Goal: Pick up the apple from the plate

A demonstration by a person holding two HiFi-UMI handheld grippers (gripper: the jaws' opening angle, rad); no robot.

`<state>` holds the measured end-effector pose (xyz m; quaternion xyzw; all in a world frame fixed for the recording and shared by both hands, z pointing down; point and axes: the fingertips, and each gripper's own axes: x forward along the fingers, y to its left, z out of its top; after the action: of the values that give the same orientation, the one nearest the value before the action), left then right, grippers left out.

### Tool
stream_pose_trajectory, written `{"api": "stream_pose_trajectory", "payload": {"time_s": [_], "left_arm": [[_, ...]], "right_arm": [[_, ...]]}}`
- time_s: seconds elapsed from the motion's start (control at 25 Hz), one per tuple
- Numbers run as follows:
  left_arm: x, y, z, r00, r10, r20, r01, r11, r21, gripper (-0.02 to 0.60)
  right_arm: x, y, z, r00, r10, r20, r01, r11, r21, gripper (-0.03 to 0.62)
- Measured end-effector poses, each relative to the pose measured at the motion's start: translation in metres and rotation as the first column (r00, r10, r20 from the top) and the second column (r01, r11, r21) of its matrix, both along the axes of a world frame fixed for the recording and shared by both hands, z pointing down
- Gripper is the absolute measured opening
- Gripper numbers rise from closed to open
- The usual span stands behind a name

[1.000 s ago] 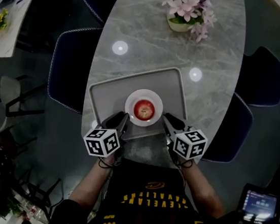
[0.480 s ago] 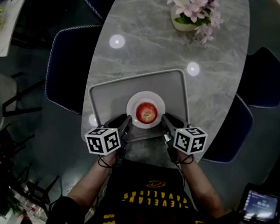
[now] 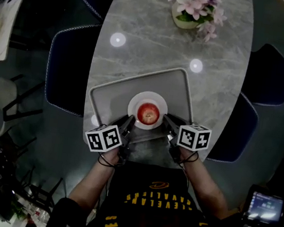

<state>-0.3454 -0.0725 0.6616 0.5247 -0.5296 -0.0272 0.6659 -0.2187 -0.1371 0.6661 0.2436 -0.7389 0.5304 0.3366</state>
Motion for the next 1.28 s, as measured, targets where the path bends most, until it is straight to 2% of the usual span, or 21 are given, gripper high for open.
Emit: {"api": "stream_pose_trajectory", "payload": {"time_s": [0.16, 0.24, 0.52, 0.8, 1.28], "left_arm": [[0.0, 0.0, 0.002, 1.0, -0.022, -0.02, 0.021, 1.0, -0.022, 0.076], [-0.001, 0.001, 0.004, 0.999, -0.036, -0.025, 0.035, 0.999, -0.039, 0.043], [-0.002, 0.0, 0.004, 0.999, -0.037, -0.038, 0.035, 0.998, -0.048, 0.04], [0.003, 0.002, 0.001, 0.997, -0.039, -0.059, 0.036, 0.998, -0.042, 0.038], [0.033, -0.001, -0.019, 0.998, 0.023, -0.057, -0.023, 1.0, 0.006, 0.037]], "right_arm": [[-0.005, -0.001, -0.002, 0.998, 0.051, 0.031, -0.05, 0.998, -0.041, 0.044], [-0.005, -0.001, -0.001, 0.997, 0.071, 0.041, -0.068, 0.996, -0.057, 0.043], [0.0, 0.002, 0.001, 0.983, 0.168, 0.079, -0.155, 0.977, -0.145, 0.034], [0.004, 0.005, -0.004, 0.979, 0.18, 0.095, -0.165, 0.976, -0.143, 0.034], [0.038, 0.01, -0.027, 0.966, 0.224, 0.132, -0.212, 0.972, -0.099, 0.034]]}}
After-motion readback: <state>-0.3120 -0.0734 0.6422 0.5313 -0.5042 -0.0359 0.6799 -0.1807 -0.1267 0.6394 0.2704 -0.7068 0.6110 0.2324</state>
